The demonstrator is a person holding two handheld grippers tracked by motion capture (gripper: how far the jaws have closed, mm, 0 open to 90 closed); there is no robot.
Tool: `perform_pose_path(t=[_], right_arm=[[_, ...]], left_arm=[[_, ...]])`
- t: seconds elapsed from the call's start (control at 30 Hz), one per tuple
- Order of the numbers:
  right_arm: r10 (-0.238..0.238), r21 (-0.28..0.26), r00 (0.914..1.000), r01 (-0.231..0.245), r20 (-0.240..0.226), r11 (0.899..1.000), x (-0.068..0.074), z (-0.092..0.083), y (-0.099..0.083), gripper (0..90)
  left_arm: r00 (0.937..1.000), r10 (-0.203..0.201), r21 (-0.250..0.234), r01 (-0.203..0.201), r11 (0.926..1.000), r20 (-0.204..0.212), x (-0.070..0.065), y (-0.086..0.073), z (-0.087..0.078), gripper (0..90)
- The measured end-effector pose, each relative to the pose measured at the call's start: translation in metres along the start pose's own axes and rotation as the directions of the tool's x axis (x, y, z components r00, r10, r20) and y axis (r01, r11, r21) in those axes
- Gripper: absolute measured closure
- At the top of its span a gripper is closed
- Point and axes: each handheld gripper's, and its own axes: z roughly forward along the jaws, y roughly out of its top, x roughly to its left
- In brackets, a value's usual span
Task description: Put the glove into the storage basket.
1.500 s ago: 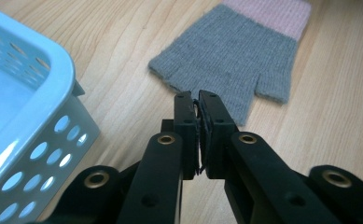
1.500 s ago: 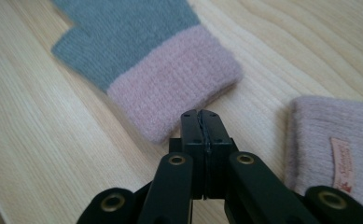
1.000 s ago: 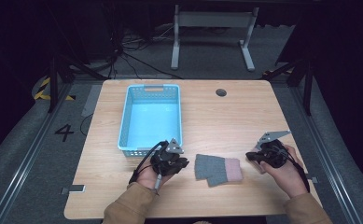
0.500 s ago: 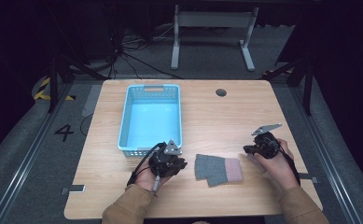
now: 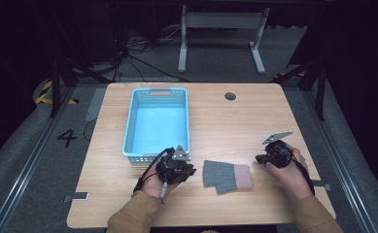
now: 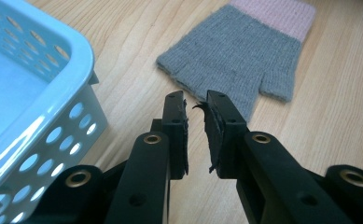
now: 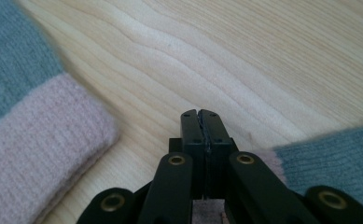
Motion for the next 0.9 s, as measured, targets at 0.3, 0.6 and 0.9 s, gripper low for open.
perform_pose_path(t=[0.3, 0.6, 0.9], right_arm=[[0.02, 0.018, 0.9998, -0.02, -0.004, 1.0, -0.001, -0.01, -0.014, 90.0], [0.041, 0.028, 0.9992, -0.041, 0.002, 0.999, -0.002, -0.02, -0.028, 90.0], [0.065, -0.053, 0.9978, -0.064, 0.015, 0.997, -0.007, -0.04, -0.033, 90.0]], left_arm=[[0.9996, 0.016, -0.002, -0.016, 0.9999, 0.022, -0.002, 0.008, 0.007, 78.1], [0.9987, 0.032, -0.006, -0.032, 0.9995, 0.039, -0.004, 0.016, 0.013, 78.1], [0.9974, 0.052, 0.003, -0.052, 0.9987, 0.05, -0.005, 0.021, 0.018, 78.1]])
